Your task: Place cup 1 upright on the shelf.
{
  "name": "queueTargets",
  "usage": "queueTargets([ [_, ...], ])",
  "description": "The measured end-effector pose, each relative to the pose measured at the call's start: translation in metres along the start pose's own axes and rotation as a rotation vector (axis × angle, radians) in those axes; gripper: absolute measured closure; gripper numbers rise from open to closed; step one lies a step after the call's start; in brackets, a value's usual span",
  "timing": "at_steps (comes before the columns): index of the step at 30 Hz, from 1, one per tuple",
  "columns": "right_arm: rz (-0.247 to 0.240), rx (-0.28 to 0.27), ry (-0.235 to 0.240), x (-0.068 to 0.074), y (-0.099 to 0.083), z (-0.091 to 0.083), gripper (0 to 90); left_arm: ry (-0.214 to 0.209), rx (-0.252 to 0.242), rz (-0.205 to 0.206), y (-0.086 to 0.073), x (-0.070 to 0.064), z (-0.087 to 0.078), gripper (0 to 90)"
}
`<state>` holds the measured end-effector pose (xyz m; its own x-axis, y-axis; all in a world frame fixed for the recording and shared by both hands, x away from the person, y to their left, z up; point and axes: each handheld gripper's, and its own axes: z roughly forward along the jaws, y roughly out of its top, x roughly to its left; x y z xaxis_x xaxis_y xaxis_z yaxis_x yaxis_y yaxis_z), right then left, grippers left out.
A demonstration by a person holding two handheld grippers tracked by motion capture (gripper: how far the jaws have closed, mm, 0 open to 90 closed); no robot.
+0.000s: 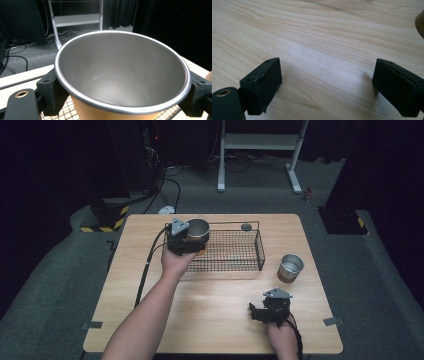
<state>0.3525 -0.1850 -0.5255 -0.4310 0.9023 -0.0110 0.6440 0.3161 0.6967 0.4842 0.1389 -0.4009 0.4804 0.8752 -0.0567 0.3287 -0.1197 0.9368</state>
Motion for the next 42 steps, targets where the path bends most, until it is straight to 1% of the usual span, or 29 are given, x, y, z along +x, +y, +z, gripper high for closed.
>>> queueTargets([
  [2, -0.002, -0.001, 0.0, 0.0, 0.0, 0.0, 8.7, 0.002, 0.007, -0.005, -0.002, 0.001, 0.003, 13.7],
  [4, -0.001, 0.0, -0.001, 0.0, 0.0, 0.0, 8.7, -0.004, 0.007, -0.027, -0.004, 0.003, 0.006, 13.7],
  [8, -0.005, -0.001, 0.001, 0.0, 0.0, 0.0, 8.6, 0.006, 0.003, -0.036, -0.009, 0.005, 0.009, 13.7],
  [9, -0.014, -0.001, 0.005, -0.001, 0.0, 0.0, 8.6, 0.006, 0.005, -0.041, -0.011, 0.005, 0.009, 13.7],
  [11, -0.015, 0.0, 0.008, -0.001, 0.001, 0.001, 8.6, 0.013, 0.017, -0.036, -0.013, 0.007, 0.01, 13.7],
  [14, -0.016, -0.001, 0.01, 0.0, 0.001, 0.002, 8.6, 0.019, 0.033, -0.047, -0.017, 0.01, 0.012, 13.7],
  [17, -0.017, 0.001, 0.01, 0.0, 0.002, 0.001, 8.6, 0.024, 0.035, -0.074, -0.02, 0.014, 0.014, 13.7],
  [20, -0.02, 0.0, 0.01, 0.0, 0.002, 0.001, 8.6, 0.021, 0.042, -0.085, -0.021, 0.015, 0.017, 13.7],
  [25, -0.016, 0.0, 0.009, 0.001, 0.001, 0.001, 8.9, 0.018, 0.072, -0.071, -0.026, 0.012, 0.022, 13.7],
  [31, -0.016, 0.0, 0.009, 0.001, 0.001, 0.001, 8.9, 0.018, 0.095, -0.084, -0.03, 0.009, 0.028, 13.8],
  [34, -0.016, 0.0, 0.009, 0.001, 0.001, 0.001, 8.9, 0.04, 0.116, -0.08, -0.033, 0.008, 0.032, 13.8],
  [35, -0.016, 0.0, 0.009, 0.001, 0.001, 0.001, 8.9, 0.044, 0.119, -0.082, -0.033, 0.008, 0.033, 13.8],
  [38, -0.017, 0.0, 0.009, 0.001, 0.001, 0.001, 8.9, 0.054, 0.148, -0.086, -0.036, 0.008, 0.036, 13.8],
  [40, -0.017, 0.0, 0.009, 0.001, 0.001, 0.001, 8.9, 0.058, 0.161, -0.08, -0.039, 0.007, 0.038, 13.8],
  [41, -0.016, 0.0, 0.009, 0.001, 0.001, 0.001, 8.9, 0.062, 0.169, -0.069, -0.039, 0.008, 0.039, 13.8],
  [42, -0.017, 0.0, 0.009, 0.001, 0.001, 0.001, 8.9, 0.063, 0.171, -0.071, -0.04, 0.007, 0.04, 13.8],
])
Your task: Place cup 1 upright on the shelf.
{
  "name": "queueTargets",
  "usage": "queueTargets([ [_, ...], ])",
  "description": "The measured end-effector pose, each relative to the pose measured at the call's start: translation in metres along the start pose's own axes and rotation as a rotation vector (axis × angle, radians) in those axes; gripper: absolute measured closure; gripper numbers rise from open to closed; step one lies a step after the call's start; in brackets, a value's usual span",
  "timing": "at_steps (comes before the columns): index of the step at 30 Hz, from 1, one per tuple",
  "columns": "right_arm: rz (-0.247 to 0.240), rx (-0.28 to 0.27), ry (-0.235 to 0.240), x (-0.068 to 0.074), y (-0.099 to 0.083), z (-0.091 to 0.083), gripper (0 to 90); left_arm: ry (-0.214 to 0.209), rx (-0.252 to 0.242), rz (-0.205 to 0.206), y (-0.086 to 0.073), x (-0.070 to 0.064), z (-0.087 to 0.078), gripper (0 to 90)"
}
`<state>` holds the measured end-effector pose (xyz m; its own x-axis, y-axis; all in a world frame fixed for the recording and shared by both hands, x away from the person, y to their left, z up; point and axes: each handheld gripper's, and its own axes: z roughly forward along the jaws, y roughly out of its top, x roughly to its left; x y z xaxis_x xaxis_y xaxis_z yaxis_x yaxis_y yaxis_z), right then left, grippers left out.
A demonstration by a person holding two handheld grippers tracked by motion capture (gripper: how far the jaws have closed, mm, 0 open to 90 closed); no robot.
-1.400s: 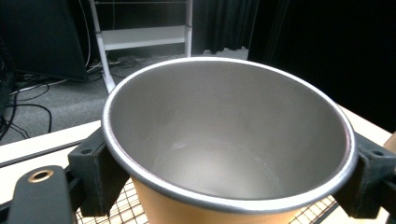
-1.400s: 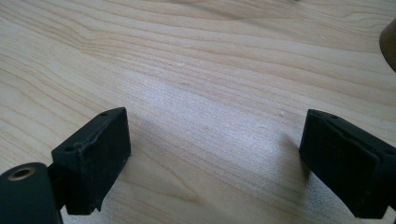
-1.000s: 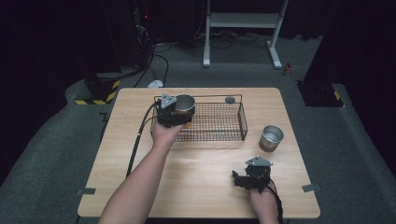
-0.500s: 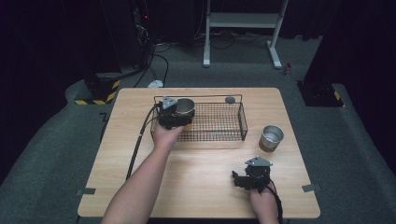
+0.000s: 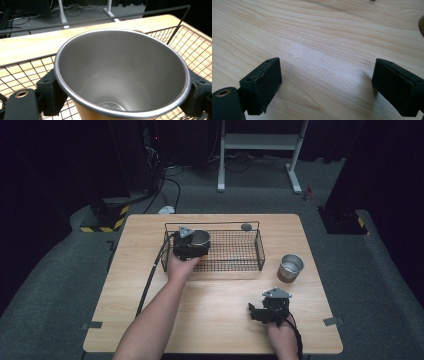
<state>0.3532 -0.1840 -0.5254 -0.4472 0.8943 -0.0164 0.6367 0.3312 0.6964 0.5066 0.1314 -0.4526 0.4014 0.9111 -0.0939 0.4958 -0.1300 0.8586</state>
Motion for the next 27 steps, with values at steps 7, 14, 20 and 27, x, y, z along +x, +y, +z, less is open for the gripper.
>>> queueTargets([
  [7, 0.0, 0.0, 0.002, 0.0001, 0.0, -0.0001, 8.9, 0.012, 0.035, 0.001, -0.0027, 0.0013, 0.0044, 13.8],
  [14, -0.005, -0.001, 0.002, -0.0001, 0.0, -0.0001, 9.0, 0.02, 0.057, 0.005, -0.0053, 0.0011, 0.0079, 13.8],
  [20, -0.006, -0.001, 0.001, 0.0, -0.0001, -0.0001, 9.0, 0.038, 0.053, 0.006, -0.0048, 0.0015, 0.0082, 13.8],
  [27, -0.008, -0.001, 0.001, 0.0, -0.0001, -0.0002, 9.1, 0.04, 0.049, 0.011, -0.0057, 0.0004, 0.0094, 13.8],
])
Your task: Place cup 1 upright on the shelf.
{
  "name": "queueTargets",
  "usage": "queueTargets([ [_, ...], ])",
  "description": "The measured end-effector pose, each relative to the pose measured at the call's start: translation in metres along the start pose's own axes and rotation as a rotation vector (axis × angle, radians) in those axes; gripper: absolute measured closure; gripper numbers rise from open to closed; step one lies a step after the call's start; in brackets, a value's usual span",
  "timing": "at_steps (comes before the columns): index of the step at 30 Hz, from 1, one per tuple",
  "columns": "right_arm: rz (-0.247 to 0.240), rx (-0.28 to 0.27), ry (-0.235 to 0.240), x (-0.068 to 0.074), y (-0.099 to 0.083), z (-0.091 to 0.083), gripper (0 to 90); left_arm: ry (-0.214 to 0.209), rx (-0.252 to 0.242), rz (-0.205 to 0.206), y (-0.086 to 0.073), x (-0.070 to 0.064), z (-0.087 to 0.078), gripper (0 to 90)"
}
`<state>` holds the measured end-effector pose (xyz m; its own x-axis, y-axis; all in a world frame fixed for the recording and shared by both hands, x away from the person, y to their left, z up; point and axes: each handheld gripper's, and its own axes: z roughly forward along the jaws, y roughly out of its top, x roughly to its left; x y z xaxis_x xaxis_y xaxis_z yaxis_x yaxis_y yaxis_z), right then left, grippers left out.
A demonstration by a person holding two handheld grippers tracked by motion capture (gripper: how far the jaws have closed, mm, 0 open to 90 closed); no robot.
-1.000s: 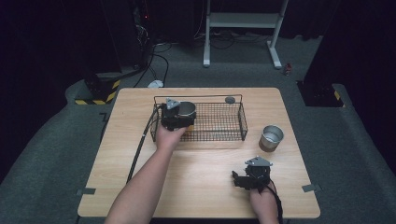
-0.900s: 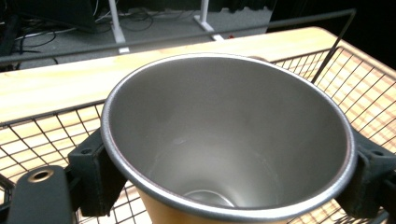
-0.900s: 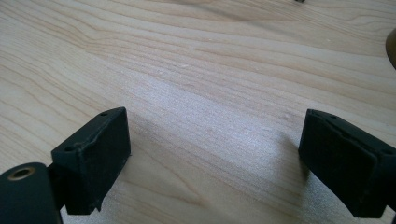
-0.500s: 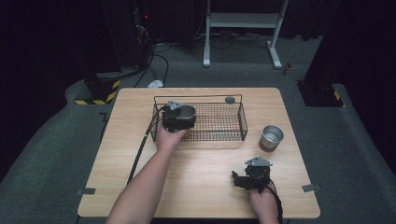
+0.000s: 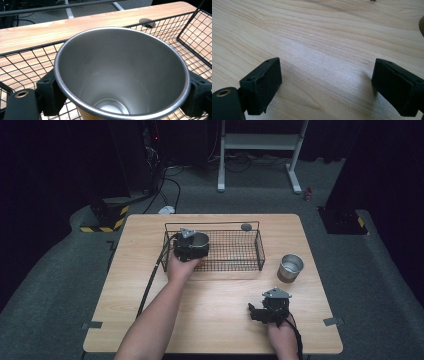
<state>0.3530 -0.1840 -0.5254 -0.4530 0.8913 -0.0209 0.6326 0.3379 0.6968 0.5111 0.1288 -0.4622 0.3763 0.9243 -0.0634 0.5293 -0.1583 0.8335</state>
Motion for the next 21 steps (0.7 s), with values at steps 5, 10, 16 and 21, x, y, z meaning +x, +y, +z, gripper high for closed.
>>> queueTargets([
  [5, 0.0, 0.001, 0.001, 0.0002, -0.0001, -0.0002, 9.1, -0.007, -0.002, 0.007, -0.0008, 0.0001, -0.0004, 13.7],
  [10, -0.001, 0.0, 0.001, 0.0002, -0.0001, -0.0002, 9.1, -0.012, 0.0, 0.01, -0.0021, 0.0026, -0.0016, 13.7],
  [16, 0.0, 0.0, 0.001, 0.0002, -0.0001, -0.0002, 9.1, -0.012, -0.014, 0.019, -0.0064, 0.0039, -0.0034, 13.7],
  [21, 0.0, 0.001, 0.001, 0.0002, -0.0001, -0.0002, 9.1, -0.005, -0.01, 0.038, -0.0075, 0.0023, -0.0046, 13.7],
])
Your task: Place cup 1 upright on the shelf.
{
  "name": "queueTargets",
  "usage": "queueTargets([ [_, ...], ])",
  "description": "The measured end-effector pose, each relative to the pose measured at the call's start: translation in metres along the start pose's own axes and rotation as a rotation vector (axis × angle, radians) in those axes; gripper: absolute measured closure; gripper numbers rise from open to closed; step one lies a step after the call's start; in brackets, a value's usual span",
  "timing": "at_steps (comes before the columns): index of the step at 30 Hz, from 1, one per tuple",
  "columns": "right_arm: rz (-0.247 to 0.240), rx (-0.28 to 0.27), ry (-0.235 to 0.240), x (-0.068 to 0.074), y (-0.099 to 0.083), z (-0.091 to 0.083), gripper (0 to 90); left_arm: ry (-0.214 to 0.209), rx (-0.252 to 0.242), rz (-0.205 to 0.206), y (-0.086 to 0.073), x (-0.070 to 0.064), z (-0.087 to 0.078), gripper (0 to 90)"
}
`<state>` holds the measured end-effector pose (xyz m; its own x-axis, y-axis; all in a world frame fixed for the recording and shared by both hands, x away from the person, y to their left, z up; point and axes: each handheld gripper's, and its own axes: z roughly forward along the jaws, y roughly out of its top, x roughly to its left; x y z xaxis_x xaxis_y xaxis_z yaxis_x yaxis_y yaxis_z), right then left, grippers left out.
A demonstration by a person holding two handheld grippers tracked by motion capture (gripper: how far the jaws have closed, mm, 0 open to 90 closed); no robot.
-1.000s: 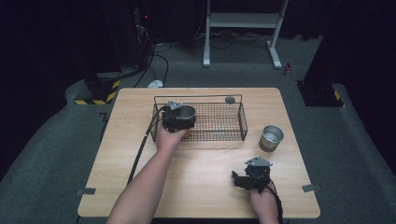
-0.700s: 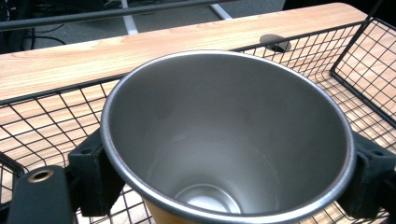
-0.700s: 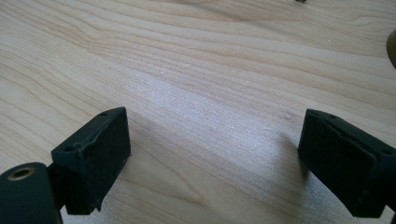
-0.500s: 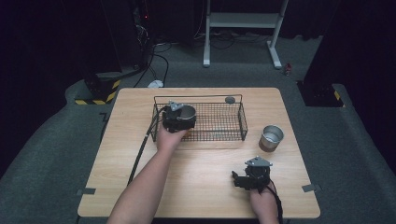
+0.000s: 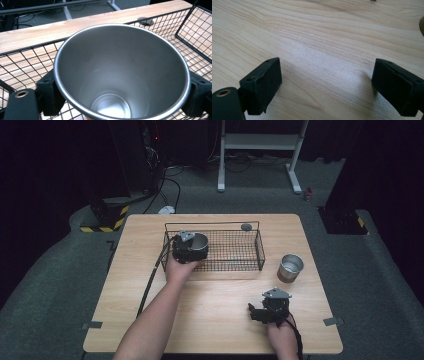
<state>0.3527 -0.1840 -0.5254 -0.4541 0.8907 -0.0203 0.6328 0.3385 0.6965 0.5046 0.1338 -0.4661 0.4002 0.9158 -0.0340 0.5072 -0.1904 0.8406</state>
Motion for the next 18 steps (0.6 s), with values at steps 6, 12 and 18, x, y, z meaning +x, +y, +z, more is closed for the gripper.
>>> queueTargets([
  [6, 0.0, 0.0, 0.0, 0.0, 0.0, 0.0, 9.1, 0.004, -0.006, 0.006, -0.0026, -0.0008, -0.0014, 13.8],
  [12, 0.0, 0.0, 0.0, 0.0, 0.0, 0.0, 9.1, 0.009, -0.008, 0.008, -0.0051, 0.0008, -0.003, 13.8],
  [18, -0.002, -0.001, -0.001, -0.0001, 0.0, 0.0001, 9.1, 0.011, -0.006, 0.019, -0.006, 0.0016, -0.0038, 13.8],
])
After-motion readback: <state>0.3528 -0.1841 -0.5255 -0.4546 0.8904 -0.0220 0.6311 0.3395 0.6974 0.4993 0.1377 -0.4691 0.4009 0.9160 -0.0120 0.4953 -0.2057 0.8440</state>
